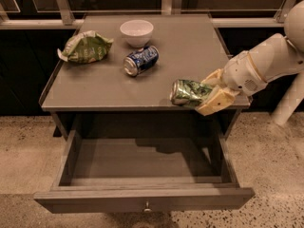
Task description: Place green can into top drawer
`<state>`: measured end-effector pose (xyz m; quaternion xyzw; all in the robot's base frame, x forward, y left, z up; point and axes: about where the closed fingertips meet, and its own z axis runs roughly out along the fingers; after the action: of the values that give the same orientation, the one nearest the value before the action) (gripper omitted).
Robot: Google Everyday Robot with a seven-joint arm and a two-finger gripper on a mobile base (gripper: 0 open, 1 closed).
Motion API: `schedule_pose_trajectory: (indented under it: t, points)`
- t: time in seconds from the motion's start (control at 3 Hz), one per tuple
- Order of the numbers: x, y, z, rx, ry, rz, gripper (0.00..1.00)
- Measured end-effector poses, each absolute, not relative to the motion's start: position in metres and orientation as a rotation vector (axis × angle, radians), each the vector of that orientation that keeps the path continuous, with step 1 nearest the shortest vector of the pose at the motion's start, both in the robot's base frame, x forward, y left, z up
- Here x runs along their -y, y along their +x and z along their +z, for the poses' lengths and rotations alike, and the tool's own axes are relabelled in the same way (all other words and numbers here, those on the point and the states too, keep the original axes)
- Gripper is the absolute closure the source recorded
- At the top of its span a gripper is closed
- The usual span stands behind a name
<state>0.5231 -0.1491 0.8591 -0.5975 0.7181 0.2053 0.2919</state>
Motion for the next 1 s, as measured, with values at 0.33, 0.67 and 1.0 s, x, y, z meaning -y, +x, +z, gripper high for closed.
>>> schedule_pose_trajectory:
  t: [0.33, 0.67, 1.0]
  points:
    - [0.147, 0.522, 0.858, -1.913, -1.597, 0.554, 1.00]
    - [0.147, 0.499, 0.846, -1.950, -1.541, 0.580, 1.00]
    - [0.144, 0.463, 0.820, -1.997, -1.446, 0.662, 1.00]
